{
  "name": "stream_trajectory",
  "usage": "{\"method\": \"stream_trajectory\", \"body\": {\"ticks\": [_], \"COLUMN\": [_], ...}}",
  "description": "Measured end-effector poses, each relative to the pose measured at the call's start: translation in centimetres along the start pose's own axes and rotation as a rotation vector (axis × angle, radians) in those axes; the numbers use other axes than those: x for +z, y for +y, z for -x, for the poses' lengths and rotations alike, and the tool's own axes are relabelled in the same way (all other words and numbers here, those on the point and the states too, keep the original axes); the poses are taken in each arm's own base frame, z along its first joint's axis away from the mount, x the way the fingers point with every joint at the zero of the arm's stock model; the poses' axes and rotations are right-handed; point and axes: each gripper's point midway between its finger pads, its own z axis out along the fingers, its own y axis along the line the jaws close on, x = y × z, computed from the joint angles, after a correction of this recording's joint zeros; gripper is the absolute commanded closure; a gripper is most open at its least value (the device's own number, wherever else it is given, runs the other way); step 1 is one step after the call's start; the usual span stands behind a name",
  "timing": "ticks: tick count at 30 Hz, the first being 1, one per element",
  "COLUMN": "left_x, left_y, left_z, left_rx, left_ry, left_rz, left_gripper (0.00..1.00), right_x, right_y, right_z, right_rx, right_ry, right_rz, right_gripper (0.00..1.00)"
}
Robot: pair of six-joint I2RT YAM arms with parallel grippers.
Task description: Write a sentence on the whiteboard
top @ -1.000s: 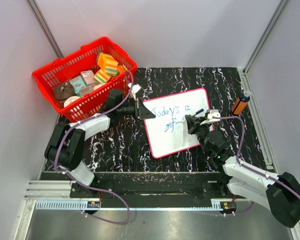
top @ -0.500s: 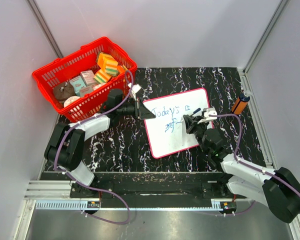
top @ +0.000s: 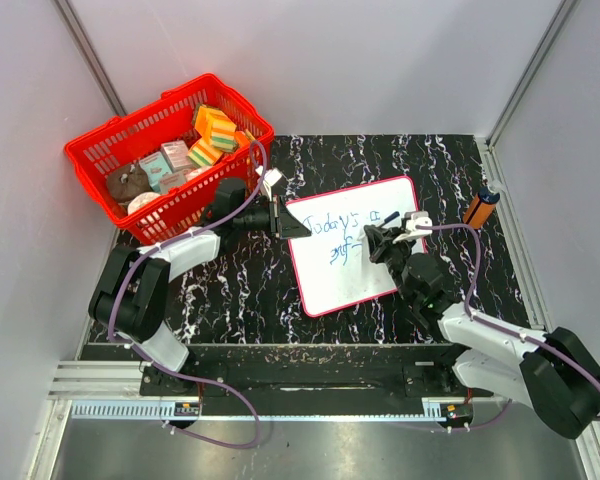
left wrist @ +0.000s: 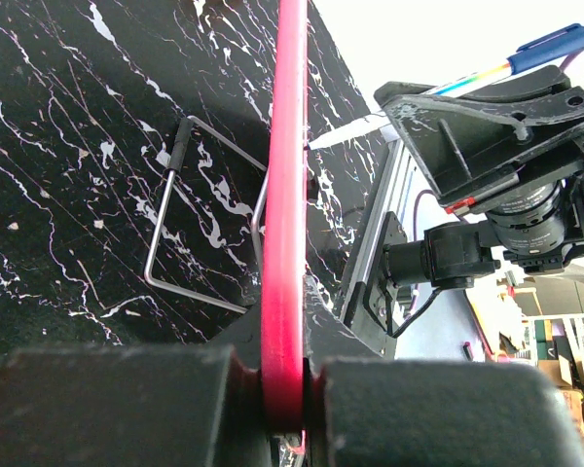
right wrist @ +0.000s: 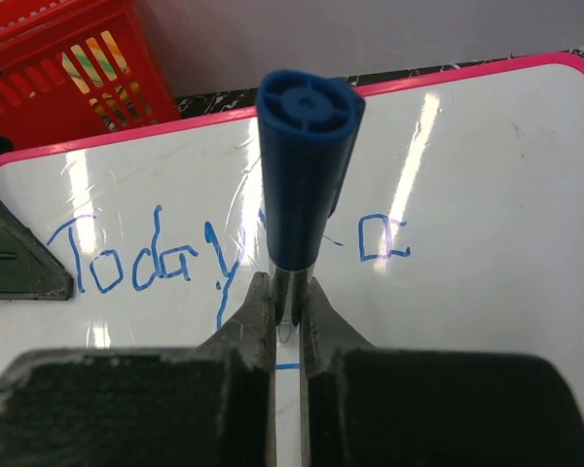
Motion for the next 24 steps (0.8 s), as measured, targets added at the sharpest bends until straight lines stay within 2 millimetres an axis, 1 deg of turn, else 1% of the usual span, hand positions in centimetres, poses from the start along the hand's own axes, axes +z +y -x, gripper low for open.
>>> {"method": "stream_trajectory", "body": {"ticks": [3,6,12,24], "left_x": [0.0,0.0,0.0,-0.1], "left_y": [0.1,0.2,0.1,0.1], "left_z": [-0.1,-0.2,-0.2,-0.2], "left_rx": [-0.003,-0.006,-0.005,-0.002], "left_ry": [0.001,0.001,0.002,0.002], "left_rz": [0.002,0.004,0.003,0.003], "left_gripper": [1.00,1.00,1.00,1.00], "right_x": [0.3,0.6,0.6,-0.9], "right_y": [0.0,0.3,0.5,0.4], "right_z": [-0.5,-0.4,-0.4,-1.5], "right_rx": [-0.004,-0.001,0.008,0.028], "right_ry": [0.012,0.007,0.007,0.048], "right_rz": [-0.001,0.011,0.019,0.045], "right_gripper": [1.00,1.00,1.00,1.00]}}
